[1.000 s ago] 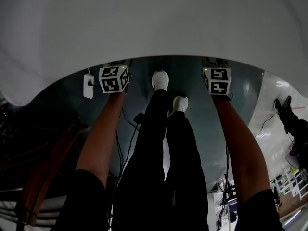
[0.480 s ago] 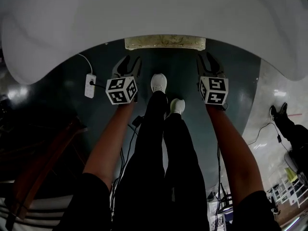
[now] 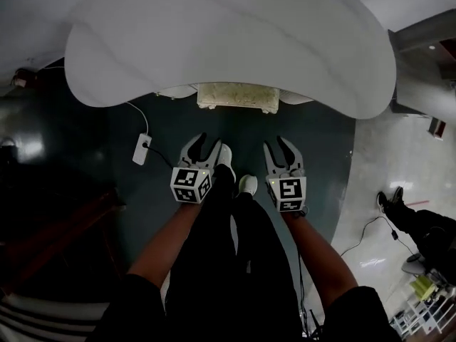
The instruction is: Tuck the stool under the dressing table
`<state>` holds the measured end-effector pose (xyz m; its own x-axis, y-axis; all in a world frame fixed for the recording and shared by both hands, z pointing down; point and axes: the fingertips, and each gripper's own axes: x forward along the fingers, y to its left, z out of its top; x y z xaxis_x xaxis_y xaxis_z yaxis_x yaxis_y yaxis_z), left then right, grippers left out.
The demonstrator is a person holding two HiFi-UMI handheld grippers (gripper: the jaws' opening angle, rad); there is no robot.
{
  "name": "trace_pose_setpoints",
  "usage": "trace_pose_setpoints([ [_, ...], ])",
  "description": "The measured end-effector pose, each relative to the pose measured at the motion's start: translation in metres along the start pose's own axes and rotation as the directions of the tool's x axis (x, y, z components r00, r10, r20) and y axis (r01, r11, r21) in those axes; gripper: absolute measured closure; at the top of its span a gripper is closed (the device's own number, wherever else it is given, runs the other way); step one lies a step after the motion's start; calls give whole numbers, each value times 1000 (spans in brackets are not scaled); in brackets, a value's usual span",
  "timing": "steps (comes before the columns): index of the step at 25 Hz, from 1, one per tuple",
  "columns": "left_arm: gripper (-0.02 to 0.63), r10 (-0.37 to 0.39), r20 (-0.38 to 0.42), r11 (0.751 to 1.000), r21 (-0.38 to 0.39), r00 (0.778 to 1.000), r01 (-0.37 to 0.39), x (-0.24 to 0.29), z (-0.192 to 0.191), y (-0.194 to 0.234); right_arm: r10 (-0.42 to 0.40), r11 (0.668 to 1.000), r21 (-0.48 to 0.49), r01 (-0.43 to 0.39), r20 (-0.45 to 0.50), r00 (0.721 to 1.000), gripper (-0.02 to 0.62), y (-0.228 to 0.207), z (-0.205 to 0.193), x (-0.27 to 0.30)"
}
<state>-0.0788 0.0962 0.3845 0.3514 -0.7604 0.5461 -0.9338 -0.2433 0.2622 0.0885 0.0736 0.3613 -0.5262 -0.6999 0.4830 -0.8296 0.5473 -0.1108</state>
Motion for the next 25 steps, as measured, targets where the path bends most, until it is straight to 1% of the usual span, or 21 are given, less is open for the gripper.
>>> trace_pose_setpoints([
  [2, 408, -18, 37, 1000, 26, 999, 17, -32, 22, -25, 15, 1000, -4, -15, 48, 999, 430, 15, 25, -29],
  [4, 408, -34, 68, 999, 44, 997, 31, -67, 39, -46, 11, 999, 35, -13, 78, 997, 430, 28, 46, -60],
  [5, 408, -47, 81, 998, 44, 996, 43, -81, 46, -58, 4, 999, 43, -8, 89, 996, 430, 31, 56, -77],
  [7, 408, -72, 102, 997, 39, 992, 69, -103, 59, -80, -6, 1000, 28, 2, 117, 993, 430, 36, 81, -104],
  [9, 408, -79, 124, 996, 44, 989, 74, -126, 76, -90, 3, 1000, 30, -8, 155, 988, 430, 47, 108, -120],
  [11, 408, -69, 166, 997, 44, 984, 63, -149, 99, -91, 16, 999, 47, -25, 191, 982, 430, 58, 135, -129],
  [15, 408, -46, 263, 999, 18, 964, 43, -189, 150, -95, 14, 996, 82, -34, 244, 970, 430, 75, 189, -148],
  [18, 408, -71, 335, 997, 56, 940, 55, -218, 192, -110, 4, 997, 71, -25, 276, 961, 430, 89, 228, -170],
  [21, 408, -106, 390, 992, 104, 915, 70, -240, 229, -118, 2, 998, 52, -20, 326, 945, 430, 103, 264, -183],
  [22, 415, -102, 406, 991, 119, 908, 58, -247, 240, -118, -8, 999, 51, -10, 339, 941, 431, 105, 276, -187],
  [23, 466, -89, 420, 991, 131, 903, 37, -256, 250, -116, -23, 998, 55, 4, 349, 937, 441, 108, 286, -192],
  [24, 539, -76, 433, 990, 140, 898, 16, -264, 258, -113, -38, 998, 63, 16, 356, 934, 478, 110, 296, -195],
  [25, 569, -71, 442, 989, 149, 894, 5, -272, 266, -110, -47, 997, 72, 22, 363, 931, 517, 113, 304, -197],
])
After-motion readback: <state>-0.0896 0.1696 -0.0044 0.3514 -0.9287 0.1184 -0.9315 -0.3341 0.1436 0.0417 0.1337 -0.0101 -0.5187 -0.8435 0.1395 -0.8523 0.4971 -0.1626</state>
